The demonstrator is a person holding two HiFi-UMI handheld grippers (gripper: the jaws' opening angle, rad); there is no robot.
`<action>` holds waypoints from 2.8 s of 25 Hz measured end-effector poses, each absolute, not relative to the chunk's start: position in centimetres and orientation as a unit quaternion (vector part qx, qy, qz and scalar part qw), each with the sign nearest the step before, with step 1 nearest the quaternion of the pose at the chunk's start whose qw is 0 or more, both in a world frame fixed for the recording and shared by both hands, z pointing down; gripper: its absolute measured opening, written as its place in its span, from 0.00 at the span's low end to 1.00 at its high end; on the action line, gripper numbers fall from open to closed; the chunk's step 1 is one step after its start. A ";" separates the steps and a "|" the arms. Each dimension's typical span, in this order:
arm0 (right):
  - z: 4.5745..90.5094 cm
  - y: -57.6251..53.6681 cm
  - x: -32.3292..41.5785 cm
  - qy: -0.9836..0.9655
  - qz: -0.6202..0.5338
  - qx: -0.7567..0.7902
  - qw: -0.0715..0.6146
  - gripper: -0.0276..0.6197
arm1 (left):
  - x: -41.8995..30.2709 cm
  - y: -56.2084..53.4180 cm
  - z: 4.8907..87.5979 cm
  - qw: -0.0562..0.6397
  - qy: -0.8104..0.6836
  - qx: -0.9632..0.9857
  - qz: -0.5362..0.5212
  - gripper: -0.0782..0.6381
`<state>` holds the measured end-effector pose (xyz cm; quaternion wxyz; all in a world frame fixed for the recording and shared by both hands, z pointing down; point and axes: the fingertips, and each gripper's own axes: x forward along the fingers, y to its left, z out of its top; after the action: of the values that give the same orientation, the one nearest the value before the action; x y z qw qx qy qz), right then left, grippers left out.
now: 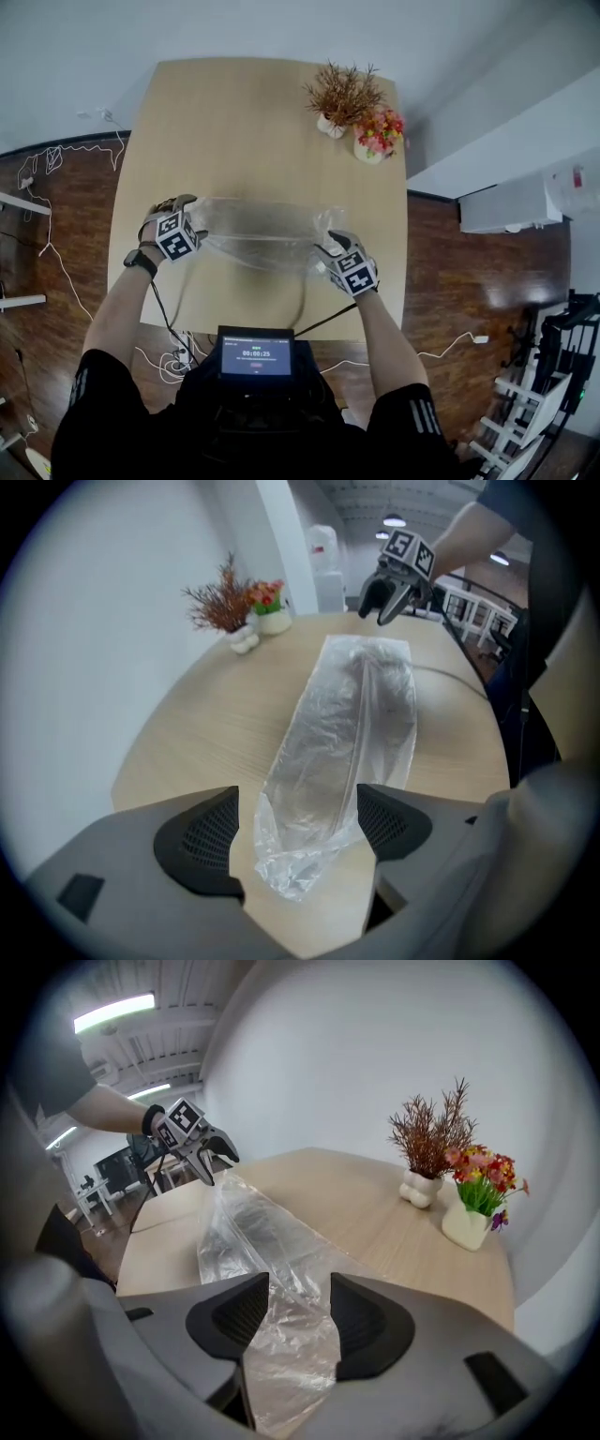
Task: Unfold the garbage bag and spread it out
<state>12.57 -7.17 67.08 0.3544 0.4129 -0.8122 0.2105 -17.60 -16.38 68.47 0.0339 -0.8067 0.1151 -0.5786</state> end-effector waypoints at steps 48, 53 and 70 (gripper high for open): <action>43.2 22.4 8.7 -0.850 0.108 0.511 0.062 0.39 | -13.2 19.3 47.0 -0.011 0.259 -0.939 -0.228 0.66; 43.0 24.9 7.5 -0.849 0.120 0.510 0.061 0.39 | -14.2 22.4 46.5 -0.021 0.252 -0.942 -0.221 0.64; 40.8 27.4 2.4 -0.846 0.111 0.520 0.045 0.39 | -17.5 25.4 47.4 -0.030 0.224 -0.951 -0.210 0.64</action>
<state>2.42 27.43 40.82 0.0447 0.5199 -0.8458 0.1112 -17.49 25.42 47.44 -0.0297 -0.9512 0.2238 -0.2104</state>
